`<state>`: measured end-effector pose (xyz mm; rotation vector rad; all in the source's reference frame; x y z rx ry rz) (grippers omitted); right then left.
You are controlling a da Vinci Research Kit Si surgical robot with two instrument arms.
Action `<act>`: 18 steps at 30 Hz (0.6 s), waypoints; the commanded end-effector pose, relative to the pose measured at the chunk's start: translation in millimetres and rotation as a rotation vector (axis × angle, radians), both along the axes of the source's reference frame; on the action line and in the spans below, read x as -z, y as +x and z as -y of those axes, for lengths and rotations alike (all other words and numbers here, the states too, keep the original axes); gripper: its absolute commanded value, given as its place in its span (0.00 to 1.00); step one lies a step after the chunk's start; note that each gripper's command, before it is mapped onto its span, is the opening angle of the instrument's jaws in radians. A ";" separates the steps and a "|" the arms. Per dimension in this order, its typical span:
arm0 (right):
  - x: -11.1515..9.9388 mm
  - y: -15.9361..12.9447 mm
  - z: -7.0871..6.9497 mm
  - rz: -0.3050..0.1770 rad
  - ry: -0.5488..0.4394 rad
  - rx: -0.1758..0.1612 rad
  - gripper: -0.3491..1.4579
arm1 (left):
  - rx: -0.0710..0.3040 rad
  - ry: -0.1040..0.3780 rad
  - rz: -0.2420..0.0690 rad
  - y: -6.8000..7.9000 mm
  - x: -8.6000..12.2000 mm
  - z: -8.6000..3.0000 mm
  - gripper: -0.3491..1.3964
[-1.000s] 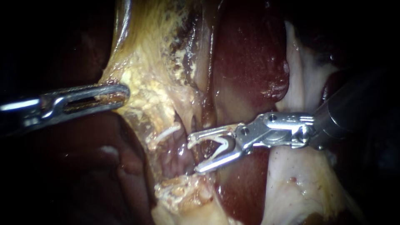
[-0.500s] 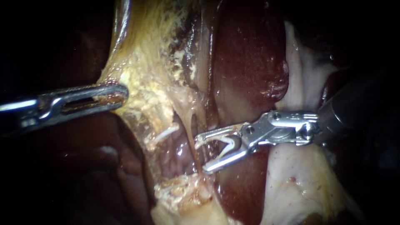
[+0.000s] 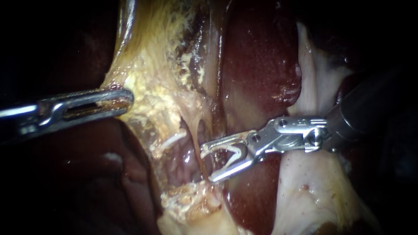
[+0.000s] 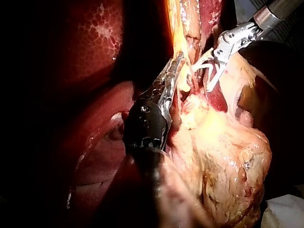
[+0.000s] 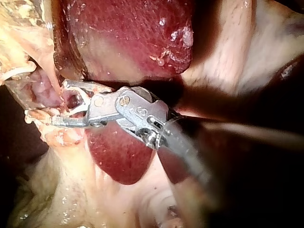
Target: Clipping first clip right tube
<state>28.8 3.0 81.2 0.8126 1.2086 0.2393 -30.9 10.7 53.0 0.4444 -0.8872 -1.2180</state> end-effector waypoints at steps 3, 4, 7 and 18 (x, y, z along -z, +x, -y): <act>-0.3 0.6 0.5 -0.001 -0.003 0.002 0.49 | 0.001 0.000 0.000 0.0 0.0 0.0 0.00; -0.4 0.8 0.7 -0.005 -0.002 0.010 0.49 | 0.000 0.000 0.000 0.0 0.0 0.0 0.00; -0.5 1.3 1.3 -0.008 0.017 0.030 0.49 | 0.000 0.000 0.000 0.0 0.0 0.0 0.00; 1.1 2.8 3.6 -0.098 0.130 0.123 0.46 | 0.000 0.000 0.000 0.0 -0.3 0.0 0.00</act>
